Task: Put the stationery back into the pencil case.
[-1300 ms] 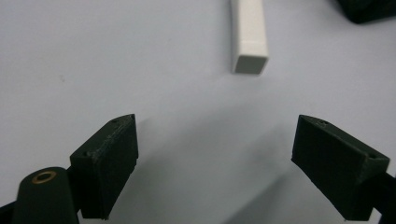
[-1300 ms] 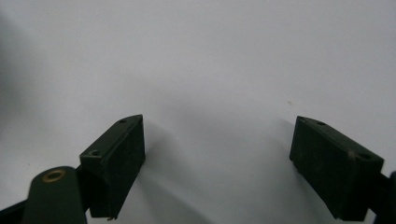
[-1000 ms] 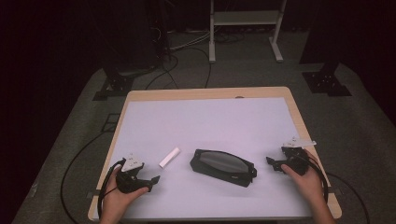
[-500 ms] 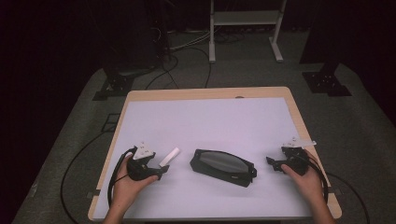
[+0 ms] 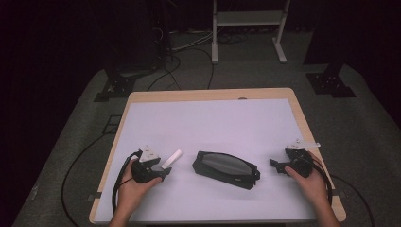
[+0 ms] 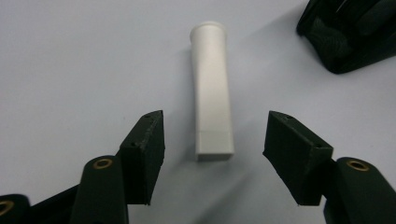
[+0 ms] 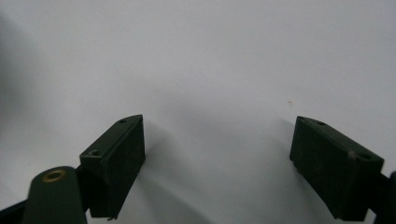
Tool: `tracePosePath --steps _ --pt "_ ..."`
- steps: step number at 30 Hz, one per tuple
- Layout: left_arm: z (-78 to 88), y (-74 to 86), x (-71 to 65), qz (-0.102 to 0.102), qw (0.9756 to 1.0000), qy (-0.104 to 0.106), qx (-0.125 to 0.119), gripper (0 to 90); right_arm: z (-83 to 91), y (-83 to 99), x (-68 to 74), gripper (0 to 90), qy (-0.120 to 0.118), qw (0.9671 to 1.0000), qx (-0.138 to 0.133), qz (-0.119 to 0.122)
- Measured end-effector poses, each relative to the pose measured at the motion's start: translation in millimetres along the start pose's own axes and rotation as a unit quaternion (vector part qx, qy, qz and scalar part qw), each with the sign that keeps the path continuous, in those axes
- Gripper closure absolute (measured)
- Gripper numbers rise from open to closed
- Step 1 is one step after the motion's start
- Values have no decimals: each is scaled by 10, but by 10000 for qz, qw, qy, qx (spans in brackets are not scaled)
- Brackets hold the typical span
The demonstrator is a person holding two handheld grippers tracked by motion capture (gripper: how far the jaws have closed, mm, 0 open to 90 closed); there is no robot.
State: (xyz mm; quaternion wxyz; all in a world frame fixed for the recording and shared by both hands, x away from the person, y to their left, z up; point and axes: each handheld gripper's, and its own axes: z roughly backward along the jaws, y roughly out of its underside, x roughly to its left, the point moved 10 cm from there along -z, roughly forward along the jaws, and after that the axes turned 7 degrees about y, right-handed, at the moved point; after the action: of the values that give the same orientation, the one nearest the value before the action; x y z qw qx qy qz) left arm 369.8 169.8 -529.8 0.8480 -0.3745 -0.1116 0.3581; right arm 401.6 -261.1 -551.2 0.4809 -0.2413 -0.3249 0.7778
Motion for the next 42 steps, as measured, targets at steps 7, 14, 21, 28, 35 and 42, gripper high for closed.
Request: tracePosePath --steps 7,14,21,28,35,42 --pt "-43 84 5 53 9998 58 202 448 0 0 0 169 -2 10000 1 -2" --pt "-46 76 9 15 9997 -36 255 535 0 0 0 169 -4 10000 2 -3" --pt "-55 65 11 -6 9996 -22 275 623 0 0 0 168 -3 10000 1 -2" --pt "-54 61 51 66 9996 14 257 709 0 0 0 168 -4 10000 1 -3" --pt "-47 61 62 110 9996 85 246 713 0 0 0 168 -5 10000 2 -6" --pt "-9 -6 61 89 9999 109 53 715 -1 0 0 168 -11 10000 2 -11"
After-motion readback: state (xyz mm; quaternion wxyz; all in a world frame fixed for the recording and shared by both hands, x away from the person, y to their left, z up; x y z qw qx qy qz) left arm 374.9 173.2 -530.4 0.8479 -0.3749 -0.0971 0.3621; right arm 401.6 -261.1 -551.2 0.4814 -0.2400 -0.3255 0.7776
